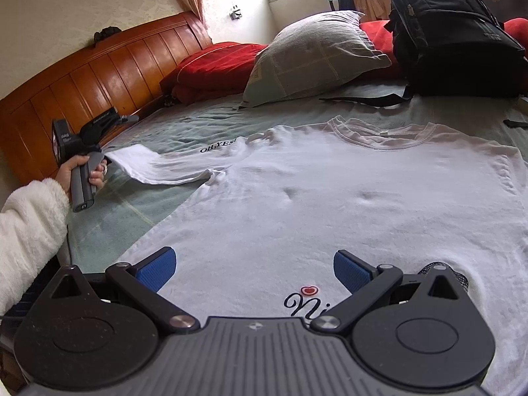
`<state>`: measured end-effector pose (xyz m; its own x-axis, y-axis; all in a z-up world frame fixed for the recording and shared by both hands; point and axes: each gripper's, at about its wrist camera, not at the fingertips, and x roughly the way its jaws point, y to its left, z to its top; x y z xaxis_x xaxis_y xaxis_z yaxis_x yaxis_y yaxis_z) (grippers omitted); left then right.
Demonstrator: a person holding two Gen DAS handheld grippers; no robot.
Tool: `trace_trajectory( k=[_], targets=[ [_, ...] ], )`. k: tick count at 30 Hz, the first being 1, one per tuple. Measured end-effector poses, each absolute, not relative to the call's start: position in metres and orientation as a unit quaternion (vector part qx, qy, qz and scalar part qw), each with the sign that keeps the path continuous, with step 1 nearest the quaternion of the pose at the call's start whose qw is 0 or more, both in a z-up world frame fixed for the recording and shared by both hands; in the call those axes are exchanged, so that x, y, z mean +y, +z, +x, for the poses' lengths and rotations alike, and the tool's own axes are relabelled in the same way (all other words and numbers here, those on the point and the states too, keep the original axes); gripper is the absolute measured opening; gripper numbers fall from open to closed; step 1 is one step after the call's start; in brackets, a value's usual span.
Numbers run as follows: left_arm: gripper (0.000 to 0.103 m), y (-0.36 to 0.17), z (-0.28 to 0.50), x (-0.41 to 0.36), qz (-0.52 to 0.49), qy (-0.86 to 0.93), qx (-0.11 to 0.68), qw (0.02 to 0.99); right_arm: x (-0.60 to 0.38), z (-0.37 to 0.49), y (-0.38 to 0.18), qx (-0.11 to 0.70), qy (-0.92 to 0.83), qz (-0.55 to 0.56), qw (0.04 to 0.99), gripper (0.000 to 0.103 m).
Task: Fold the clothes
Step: 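Grasp the folded side edge of the white T-shirt with the left tool, then lift and carry the held shirt side across the body with the left tool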
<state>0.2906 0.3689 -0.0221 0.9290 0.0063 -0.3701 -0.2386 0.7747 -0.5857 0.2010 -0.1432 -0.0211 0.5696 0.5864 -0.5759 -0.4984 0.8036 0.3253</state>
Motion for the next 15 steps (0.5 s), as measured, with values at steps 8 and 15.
trace_trajectory(
  k=[8,15],
  targets=[
    [0.102,0.012,0.300,0.332,-0.308,0.039,0.188,0.932,-0.146,0.192,-0.024,0.367,0.328,0.055,0.869,0.103],
    [0.102,0.035,0.311,0.293,-0.294,0.016,0.202,0.934,-0.158,0.183,-0.022,0.365,0.340,0.053,0.865,0.103]
  ],
)
